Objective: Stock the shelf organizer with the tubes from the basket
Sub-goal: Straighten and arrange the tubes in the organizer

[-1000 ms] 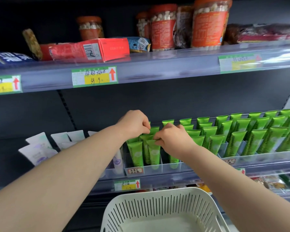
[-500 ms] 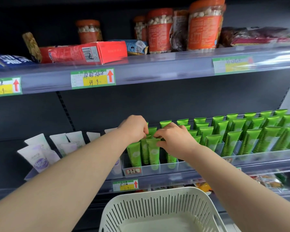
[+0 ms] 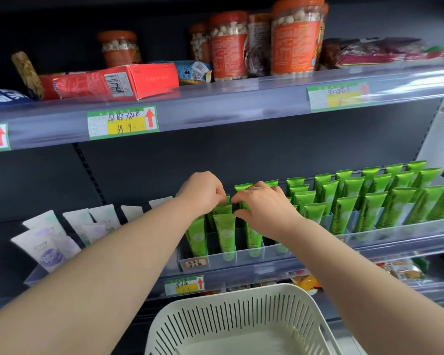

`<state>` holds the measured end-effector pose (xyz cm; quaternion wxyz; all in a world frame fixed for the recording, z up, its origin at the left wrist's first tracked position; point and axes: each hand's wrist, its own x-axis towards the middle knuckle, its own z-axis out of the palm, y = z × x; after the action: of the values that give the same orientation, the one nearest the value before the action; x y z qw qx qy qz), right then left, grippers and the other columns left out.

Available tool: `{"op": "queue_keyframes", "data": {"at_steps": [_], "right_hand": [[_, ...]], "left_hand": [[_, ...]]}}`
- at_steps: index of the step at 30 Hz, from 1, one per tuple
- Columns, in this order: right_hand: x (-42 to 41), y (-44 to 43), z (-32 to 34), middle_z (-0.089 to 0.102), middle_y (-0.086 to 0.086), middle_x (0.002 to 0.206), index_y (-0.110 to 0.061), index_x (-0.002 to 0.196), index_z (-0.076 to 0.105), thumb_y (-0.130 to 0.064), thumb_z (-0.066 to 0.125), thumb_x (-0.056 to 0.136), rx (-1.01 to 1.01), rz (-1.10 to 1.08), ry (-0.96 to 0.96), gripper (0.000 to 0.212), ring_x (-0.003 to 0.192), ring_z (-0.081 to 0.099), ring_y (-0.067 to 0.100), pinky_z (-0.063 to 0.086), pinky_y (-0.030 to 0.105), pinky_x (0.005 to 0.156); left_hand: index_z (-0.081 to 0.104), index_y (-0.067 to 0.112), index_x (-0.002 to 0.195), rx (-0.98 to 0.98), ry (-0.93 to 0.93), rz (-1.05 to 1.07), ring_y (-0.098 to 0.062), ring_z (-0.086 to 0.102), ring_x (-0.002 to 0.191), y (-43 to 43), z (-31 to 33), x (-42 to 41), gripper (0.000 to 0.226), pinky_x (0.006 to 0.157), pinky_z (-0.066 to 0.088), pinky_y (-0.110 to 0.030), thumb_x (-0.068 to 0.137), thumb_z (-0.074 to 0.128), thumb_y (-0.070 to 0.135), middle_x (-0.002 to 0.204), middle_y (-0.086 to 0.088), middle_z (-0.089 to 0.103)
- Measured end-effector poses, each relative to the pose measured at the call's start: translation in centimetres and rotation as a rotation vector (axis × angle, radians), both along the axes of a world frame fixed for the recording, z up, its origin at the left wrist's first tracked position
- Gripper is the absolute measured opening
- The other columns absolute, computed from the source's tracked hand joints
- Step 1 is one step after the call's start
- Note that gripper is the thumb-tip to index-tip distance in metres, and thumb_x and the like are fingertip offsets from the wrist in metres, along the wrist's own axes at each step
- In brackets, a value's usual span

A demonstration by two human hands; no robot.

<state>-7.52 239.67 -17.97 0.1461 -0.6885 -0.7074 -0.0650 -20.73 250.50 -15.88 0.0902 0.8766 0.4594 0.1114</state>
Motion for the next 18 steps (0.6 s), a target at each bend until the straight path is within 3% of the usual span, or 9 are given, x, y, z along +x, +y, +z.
{"op": "queue_keyframes", "data": {"at_steps": [4,10,14,18], "right_hand": [[-0.1,0.4,0.1,0.06,-0.006,0.122,-0.029,0.125,0.057,-0.035,0.049,0.096,0.042,-0.001,0.039,0.03,0.12,0.043,0.02,0.037,0.04,0.091],[0.2,1.0,-0.3,0.059,-0.005,0.122,-0.027,0.123,0.058,-0.029,0.043,0.099,0.081,-0.027,0.06,0.028,0.116,0.045,0.021,0.039,0.039,0.089],[0.6,1.4,-0.8,0.059,-0.005,0.121,-0.028,0.122,0.058,-0.021,0.041,0.099,0.071,-0.035,0.08,0.03,0.113,0.046,0.021,0.038,0.038,0.085],[1.1,1.8,-0.8,0.059,-0.006,0.122,-0.028,0.122,0.058,-0.028,0.041,0.099,0.063,-0.042,0.1,0.028,0.114,0.045,0.021,0.039,0.039,0.087]], "left_hand": [[0.078,0.021,0.082,0.052,-0.133,0.068,-0.015,0.063,0.087,0.7,1.0,-0.6,0.009,0.077,0.051,-0.031,0.084,0.07,0.019,0.087,0.012,0.069],[0.075,0.02,0.096,0.094,-0.03,0.159,-0.025,0.064,0.096,2.1,0.9,-0.2,0.012,0.079,0.053,-0.033,0.087,0.069,0.015,0.103,0.0,0.069],[0.07,0.026,0.076,0.058,0.102,0.144,-0.024,0.062,0.081,3.2,0.1,0.6,0.024,0.064,0.046,-0.028,0.081,0.064,0.002,0.095,-0.002,0.069],[0.066,0.024,0.071,0.103,0.109,0.113,-0.026,0.065,0.086,4.2,-0.6,1.5,0.024,0.063,0.043,-0.029,0.081,0.063,0.002,0.092,-0.002,0.069]]}}
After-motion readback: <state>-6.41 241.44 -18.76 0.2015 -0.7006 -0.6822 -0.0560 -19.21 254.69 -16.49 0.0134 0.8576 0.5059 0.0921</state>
